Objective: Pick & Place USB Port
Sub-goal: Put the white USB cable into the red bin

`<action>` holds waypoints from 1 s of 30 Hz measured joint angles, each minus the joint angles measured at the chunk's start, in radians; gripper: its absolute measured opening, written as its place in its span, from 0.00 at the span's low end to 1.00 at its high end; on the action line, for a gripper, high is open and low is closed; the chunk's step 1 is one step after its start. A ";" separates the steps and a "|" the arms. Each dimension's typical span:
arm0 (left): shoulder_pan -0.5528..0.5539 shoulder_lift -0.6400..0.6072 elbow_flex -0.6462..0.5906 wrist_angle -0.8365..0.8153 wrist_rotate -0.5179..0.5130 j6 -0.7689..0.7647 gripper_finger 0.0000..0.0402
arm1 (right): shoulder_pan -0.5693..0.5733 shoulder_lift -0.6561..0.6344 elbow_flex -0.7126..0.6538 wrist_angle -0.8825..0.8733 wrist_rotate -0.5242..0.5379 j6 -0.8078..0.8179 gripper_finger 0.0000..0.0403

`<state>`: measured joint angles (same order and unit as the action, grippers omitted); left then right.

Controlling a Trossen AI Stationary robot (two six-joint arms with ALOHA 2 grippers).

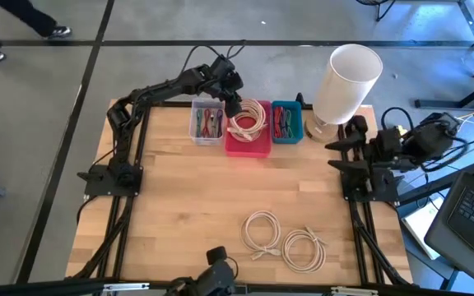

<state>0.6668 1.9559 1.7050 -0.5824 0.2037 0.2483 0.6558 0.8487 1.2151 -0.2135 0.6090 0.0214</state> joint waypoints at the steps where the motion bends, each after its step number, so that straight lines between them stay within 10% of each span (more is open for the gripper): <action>1: 0.001 0.004 0.000 -0.007 0.003 0.000 0.01 | -0.019 -0.025 -0.026 -0.025 0.002 0.002 0.46; 11: -0.006 0.070 0.001 -0.068 0.061 -0.021 0.01 | -0.233 -0.139 -0.059 -0.122 -0.185 0.032 0.46; 30: 0.005 0.387 0.351 -0.266 0.066 -0.066 0.02 | -0.250 -0.095 -0.053 -0.240 -0.256 0.191 0.46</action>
<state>0.6716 2.3424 2.0563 -0.8486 0.2692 0.1818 0.4057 0.7536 1.1625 -0.4532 0.3531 0.2119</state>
